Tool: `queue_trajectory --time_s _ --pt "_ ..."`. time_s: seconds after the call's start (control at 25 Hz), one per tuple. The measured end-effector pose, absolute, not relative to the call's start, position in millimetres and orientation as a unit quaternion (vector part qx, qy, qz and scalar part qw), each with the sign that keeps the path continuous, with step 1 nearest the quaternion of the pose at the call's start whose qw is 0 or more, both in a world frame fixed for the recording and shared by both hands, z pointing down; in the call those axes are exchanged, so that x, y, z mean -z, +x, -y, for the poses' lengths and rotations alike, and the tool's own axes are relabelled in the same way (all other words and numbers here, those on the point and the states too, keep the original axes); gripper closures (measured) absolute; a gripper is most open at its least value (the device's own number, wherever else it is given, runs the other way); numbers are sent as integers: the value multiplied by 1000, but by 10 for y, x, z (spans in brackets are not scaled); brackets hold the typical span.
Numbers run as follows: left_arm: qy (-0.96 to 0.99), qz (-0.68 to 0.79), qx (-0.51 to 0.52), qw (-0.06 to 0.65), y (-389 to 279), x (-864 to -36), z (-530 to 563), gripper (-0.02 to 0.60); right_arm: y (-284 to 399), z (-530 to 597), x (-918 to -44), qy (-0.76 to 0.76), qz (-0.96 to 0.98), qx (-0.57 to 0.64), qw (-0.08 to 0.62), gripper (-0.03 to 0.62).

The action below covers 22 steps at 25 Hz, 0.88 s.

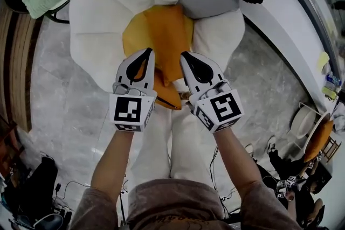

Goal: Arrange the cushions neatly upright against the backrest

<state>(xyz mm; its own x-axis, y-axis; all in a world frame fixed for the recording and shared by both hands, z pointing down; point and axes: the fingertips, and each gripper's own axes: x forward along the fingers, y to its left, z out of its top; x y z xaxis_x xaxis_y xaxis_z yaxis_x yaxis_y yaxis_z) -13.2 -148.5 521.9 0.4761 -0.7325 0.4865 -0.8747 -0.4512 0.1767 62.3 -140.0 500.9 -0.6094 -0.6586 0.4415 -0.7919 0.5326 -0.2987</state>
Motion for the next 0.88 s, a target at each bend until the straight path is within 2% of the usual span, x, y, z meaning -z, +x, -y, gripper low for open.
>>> queue_trajectory --time_s 0.44,0.84,0.88 --pt "826 484 -175 229 -162 -5582 1586 576 543 1870 -6031 400 846 -270 225 572" --pt "820 485 -191 234 -234 -5920 1758 576 554 2141 -7523 362 785 -340 370 569" --pt "819 486 -192 236 -233 -5938 1759 577 564 2118 -7635 359 773 -363 376 493"
